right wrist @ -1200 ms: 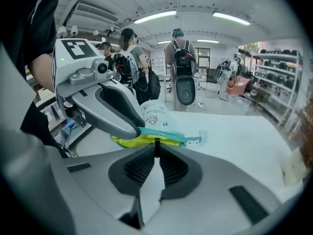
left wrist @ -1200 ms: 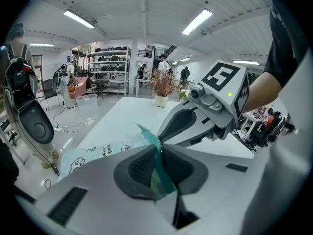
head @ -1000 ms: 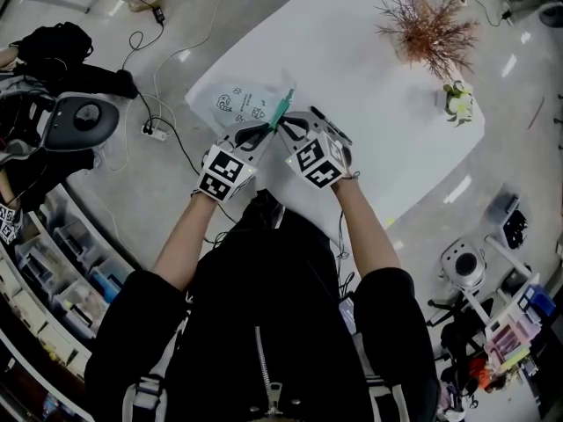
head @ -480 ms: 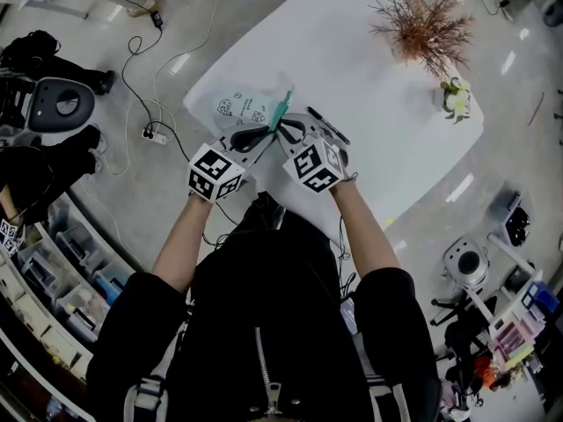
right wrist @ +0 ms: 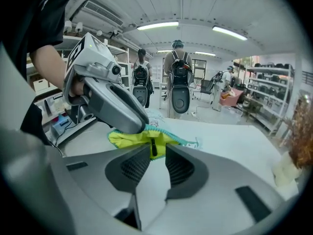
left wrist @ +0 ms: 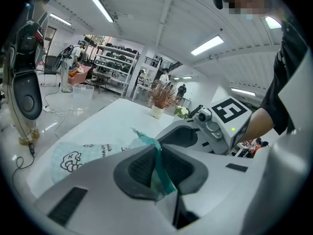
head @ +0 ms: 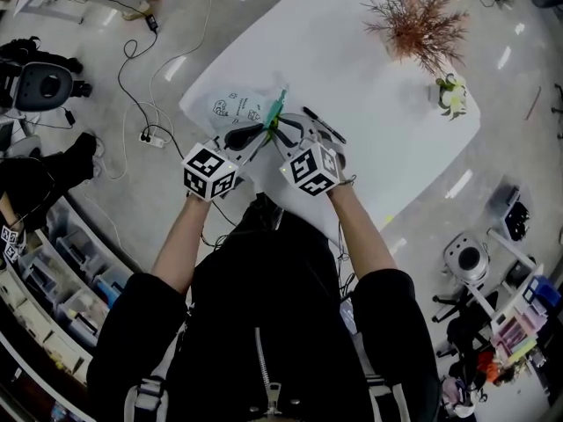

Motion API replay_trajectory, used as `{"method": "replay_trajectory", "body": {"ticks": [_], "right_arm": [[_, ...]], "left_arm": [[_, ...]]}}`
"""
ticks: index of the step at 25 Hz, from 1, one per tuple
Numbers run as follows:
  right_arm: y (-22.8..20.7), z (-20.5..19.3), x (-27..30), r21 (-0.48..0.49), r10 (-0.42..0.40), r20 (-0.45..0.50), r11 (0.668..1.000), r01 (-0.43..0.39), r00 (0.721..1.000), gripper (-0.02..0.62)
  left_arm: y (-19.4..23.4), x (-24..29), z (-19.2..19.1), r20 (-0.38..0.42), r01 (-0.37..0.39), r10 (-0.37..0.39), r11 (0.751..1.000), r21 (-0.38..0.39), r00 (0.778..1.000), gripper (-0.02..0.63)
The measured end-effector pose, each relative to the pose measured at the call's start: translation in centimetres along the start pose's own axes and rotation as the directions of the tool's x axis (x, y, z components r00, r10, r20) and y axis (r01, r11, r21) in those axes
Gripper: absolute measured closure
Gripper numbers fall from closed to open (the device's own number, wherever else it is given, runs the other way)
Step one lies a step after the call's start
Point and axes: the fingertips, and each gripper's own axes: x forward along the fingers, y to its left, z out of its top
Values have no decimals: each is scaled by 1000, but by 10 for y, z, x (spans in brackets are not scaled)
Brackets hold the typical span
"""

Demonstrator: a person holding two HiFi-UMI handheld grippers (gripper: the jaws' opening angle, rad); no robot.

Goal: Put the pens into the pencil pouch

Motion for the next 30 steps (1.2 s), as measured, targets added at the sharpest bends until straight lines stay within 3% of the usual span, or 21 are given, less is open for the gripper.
{"method": "replay_trajectory", "body": {"ticks": [9,13,18,30], "right_arm": [[-26,-32,-31,159,-115,-1,981,114,993,477],[-45,-49,-50,231,-190,-16,954,189,982,466],[-63,-72,-74,299,-257,-50,918,260,965,455],[-64,-158,-92,294,-184,-258,920,259,948,430]], "left_arm": [[8,11,-10,-29,-26,26,1000,4,999,548],[13,19,-14,-55,-42,44,999,32,997,548],[20,24,-17,-67,-65,66,998,13,996,548],[30,28,-26,-94,-92,91,996,2,991,548]]}}
